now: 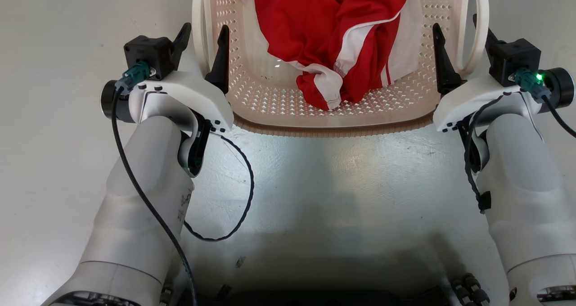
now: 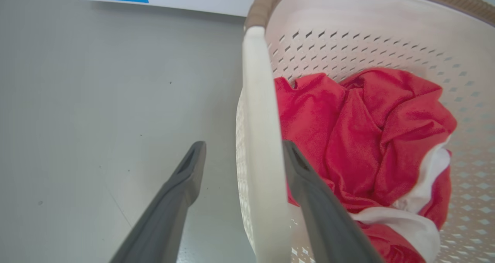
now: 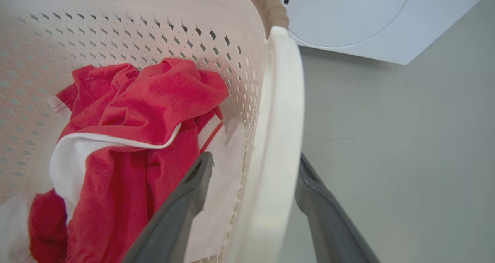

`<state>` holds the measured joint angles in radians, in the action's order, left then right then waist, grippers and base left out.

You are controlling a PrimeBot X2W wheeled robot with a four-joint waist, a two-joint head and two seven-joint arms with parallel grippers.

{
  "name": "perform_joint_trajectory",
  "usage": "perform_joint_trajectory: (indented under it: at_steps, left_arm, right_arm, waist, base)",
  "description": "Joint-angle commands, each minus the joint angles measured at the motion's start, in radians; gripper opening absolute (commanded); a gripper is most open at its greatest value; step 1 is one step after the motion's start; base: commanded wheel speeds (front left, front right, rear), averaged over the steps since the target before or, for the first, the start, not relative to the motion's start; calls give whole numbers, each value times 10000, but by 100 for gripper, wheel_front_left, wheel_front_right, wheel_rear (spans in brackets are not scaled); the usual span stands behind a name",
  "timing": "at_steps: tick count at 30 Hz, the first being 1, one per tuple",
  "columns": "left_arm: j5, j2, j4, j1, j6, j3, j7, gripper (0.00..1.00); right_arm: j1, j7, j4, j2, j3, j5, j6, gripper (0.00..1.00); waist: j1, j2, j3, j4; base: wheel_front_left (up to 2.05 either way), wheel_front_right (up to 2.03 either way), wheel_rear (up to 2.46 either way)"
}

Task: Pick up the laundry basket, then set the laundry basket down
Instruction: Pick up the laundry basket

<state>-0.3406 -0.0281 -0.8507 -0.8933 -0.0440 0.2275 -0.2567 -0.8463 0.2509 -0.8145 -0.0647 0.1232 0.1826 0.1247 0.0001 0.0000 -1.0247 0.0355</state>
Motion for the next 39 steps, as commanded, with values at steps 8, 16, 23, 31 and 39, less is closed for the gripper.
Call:
perform_joint_trajectory:
  at_steps: [8, 16, 23, 31, 39]
  left_arm:
    - [159, -221, 21, 60, 117, -128, -51, 100]
    - [294, -221, -226, -40, 105, -133, -51, 100]
    - [474, -221, -458, -115, 21, -185, -51, 0]
    - [956, -241, -1143, 42, 84, -58, -51, 0]
    - [1130, -233, -2246, 895, 77, 185, -51, 0]
  right_arm:
    - [66, 109, 11, 145, -361, -226, 60, 100]
    - [15, 109, -17, 145, -513, -368, 60, 100]
    - [-10, 109, -129, 145, -752, -739, 60, 0]
    - [175, 109, -1265, 145, -1443, -807, 60, 0]
    - [633, 108, -2823, 145, -2456, -1560, 60, 0]
  waist:
    - [0, 0, -121, 2]
    - [0, 0, -168, -62]
    - [0, 0, -100, -104]
    - [0, 0, 633, -244]
    - [0, 0, 2404, -415]
  base:
    - [0, 0, 0]
    - [0, 0, 0]
    - [0, 0, 0]
    - [0, 0, 0]
    - [0, 0, 0]
